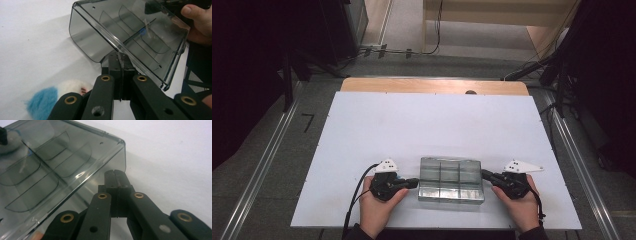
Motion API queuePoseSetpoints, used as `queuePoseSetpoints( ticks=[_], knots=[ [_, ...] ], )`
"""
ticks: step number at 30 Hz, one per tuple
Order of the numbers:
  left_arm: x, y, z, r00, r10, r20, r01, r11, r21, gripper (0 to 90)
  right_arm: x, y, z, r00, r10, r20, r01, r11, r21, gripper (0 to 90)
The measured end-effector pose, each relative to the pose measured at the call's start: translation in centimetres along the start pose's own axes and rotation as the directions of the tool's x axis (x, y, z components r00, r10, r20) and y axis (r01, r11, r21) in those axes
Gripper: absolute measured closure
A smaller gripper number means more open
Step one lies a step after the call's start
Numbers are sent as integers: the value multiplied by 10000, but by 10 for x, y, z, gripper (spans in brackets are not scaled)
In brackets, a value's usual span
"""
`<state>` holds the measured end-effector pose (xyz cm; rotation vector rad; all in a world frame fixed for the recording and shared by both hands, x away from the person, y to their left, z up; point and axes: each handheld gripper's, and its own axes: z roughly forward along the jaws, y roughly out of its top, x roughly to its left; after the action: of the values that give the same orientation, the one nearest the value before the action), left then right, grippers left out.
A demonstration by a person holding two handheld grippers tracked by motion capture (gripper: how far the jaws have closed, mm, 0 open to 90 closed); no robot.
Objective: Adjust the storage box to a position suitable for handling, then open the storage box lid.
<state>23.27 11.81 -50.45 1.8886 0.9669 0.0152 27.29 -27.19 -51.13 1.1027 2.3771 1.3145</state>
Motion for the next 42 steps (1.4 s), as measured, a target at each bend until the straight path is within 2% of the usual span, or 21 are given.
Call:
queuePoseSetpoints(
  ticks=[3,5,7,9,12,14,17,21,26,30,32,39,42],
  knots=[
    [-2,-3,-3,9995,325,24,-324,9994,-124,900,0,0,-1,9998,-151,-111,151,9999,12,880],
    [-5,-4,-8,9981,621,-12,-621,9975,-335,900,-3,-1,-6,10000,-35,35,35,10000,30,880],
    [-7,-5,-15,9963,850,-105,-855,9940,-683,900,-8,-2,-15,9996,206,-191,-210,9996,-195,879],
    [-9,-6,-21,9938,1105,-87,-1108,9897,-905,900,-10,-5,-24,9999,92,-130,-96,9995,-306,879],
    [-12,-7,-26,9908,1349,85,-1331,9847,-1128,900,-8,-9,-34,9994,-68,-343,57,9995,-300,879],
    [-14,-9,-28,9898,1422,63,-1404,9827,-1207,842,-5,-11,-38,9977,-385,-566,375,9991,-175,878],
    [-15,-13,-31,9878,1549,167,-1517,9806,-1242,815,4,-13,-45,9940,-815,-724,820,9966,38,878],
    [-13,-18,-36,9881,1507,305,-1456,9807,-1302,743,11,-16,-56,9912,-893,-982,902,9959,52,878],
    [-15,-24,-36,9882,1516,226,-1482,9826,-1118,745,12,-22,-57,9892,-1067,-1003,1097,9937,248,878],
    [-17,-26,-33,9863,1625,278,-1599,9840,-791,849,12,-22,-53,9861,-1211,-1142,1260,9913,369,878],
    [-15,-27,-30,9874,1560,254,-1542,9861,-618,897,12,-22,-51,9845,-1265,-1215,1326,9902,437,878],
    [-11,-29,-23,9934,1145,101,-1143,9933,-140,900,12,-23,-45,9815,-1403,-1301,1504,9861,709,878],
    [-12,-30,-19,9930,1178,120,-1179,9930,19,900,13,-24,-44,9793,-1460,-1403,1581,9842,792,879]
  ],
)
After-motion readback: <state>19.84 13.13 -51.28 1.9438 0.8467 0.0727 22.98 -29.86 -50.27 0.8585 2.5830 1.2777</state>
